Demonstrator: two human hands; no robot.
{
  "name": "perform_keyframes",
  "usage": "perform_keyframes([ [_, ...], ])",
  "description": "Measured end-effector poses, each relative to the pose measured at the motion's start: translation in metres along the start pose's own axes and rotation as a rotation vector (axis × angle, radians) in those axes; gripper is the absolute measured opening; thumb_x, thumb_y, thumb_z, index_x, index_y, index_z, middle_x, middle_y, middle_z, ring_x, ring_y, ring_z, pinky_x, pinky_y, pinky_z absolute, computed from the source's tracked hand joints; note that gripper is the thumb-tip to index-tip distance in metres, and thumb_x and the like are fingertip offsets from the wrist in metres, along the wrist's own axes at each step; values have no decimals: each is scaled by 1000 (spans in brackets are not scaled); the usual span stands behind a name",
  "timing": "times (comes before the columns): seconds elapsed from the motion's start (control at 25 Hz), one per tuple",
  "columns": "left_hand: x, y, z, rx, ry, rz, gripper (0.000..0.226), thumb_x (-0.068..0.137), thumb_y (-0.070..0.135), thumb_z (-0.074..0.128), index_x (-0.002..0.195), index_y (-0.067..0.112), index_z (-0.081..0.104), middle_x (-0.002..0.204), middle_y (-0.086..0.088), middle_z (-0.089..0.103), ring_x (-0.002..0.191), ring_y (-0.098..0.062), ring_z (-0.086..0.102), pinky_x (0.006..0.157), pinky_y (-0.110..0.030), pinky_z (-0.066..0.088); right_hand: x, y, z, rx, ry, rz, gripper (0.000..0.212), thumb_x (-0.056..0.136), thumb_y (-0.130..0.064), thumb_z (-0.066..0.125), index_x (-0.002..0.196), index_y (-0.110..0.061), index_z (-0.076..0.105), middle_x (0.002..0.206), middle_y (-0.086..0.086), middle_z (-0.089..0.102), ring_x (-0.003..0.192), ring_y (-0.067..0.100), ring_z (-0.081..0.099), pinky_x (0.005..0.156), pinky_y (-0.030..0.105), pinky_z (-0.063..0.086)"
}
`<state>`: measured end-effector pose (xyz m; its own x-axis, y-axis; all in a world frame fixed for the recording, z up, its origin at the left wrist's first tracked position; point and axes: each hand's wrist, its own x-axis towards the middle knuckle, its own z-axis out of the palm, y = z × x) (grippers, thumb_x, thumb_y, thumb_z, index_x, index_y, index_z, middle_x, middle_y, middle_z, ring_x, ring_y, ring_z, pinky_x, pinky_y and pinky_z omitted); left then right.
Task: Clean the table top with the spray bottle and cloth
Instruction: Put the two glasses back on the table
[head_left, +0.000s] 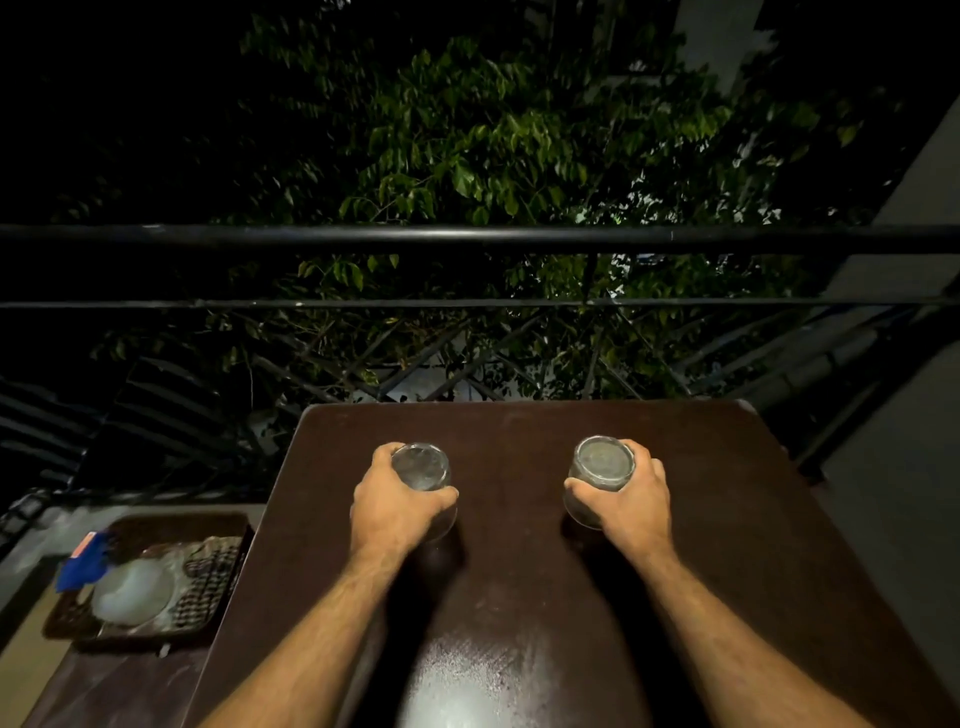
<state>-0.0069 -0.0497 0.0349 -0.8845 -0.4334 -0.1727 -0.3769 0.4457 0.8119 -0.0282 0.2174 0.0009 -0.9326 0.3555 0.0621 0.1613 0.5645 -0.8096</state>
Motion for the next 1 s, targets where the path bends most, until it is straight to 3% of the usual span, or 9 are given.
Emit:
perform_keyframes([
  [0.24, -1, -15, 31, 29, -26, -9, 83, 57, 36, 93, 130, 32, 53, 121, 3, 67, 110, -21, 65, 98, -36, 53, 0, 38, 5, -9, -17, 8, 75, 54, -41, 91, 118, -33, 51, 108, -8, 48, 90, 7, 52, 77, 23, 40],
  [1.0, -15, -74, 91, 4, -92, -16, 81, 56, 25, 94, 126, 31, 54, 113, 5, 67, 97, -15, 65, 88, -27, 51, -25, 97, 28, 3, -47, 58, 81, 52, -40, 92, 120, -35, 50, 113, -13, 51, 97, 6, 54, 82, 22, 42],
])
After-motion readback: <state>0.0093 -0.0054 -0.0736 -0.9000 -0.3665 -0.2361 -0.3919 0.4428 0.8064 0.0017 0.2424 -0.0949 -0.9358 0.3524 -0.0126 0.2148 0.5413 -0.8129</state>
